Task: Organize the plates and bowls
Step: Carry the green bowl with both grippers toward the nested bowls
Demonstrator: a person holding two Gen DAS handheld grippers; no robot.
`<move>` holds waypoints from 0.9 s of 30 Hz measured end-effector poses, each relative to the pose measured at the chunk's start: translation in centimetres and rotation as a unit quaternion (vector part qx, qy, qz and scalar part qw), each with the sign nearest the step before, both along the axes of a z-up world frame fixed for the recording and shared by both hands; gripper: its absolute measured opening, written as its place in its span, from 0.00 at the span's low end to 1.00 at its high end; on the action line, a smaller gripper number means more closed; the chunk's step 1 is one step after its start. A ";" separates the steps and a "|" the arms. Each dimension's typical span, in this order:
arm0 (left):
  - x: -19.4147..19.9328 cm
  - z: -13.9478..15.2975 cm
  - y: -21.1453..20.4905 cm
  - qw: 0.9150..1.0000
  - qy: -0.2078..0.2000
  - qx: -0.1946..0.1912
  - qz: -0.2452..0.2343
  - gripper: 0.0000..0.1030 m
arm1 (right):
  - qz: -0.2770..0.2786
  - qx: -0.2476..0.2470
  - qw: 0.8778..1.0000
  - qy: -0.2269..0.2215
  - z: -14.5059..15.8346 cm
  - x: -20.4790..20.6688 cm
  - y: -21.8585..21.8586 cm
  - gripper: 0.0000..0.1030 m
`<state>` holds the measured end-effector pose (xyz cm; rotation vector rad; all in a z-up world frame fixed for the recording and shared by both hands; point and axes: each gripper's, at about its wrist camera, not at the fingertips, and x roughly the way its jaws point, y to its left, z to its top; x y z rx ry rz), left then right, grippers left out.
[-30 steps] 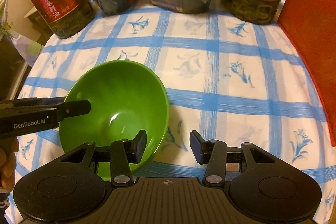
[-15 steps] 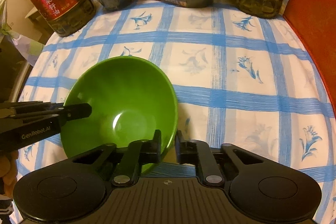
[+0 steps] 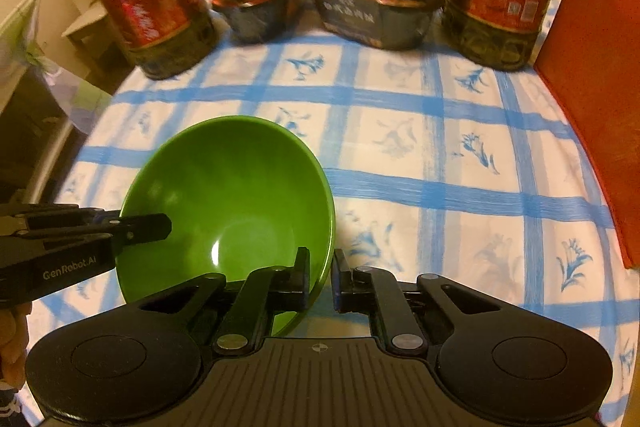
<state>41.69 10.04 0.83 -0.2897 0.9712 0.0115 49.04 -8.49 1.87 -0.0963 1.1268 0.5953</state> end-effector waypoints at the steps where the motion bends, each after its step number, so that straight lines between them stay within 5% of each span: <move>1: -0.7 0.5 0.1 1.000 -0.002 0.001 0.001 0.08 | 0.000 0.004 1.000 -0.002 0.6 -0.9 0.1 0.10; 17: -16.0 4.7 -0.9 1.000 -0.023 -0.002 -0.002 0.07 | -0.013 0.038 0.999 -0.010 4.4 -16.2 -2.1 0.10; 27: -22.9 3.2 -5.1 1.000 -0.016 -0.012 -0.020 0.08 | -0.044 0.040 0.998 0.007 2.1 -24.7 -6.8 0.10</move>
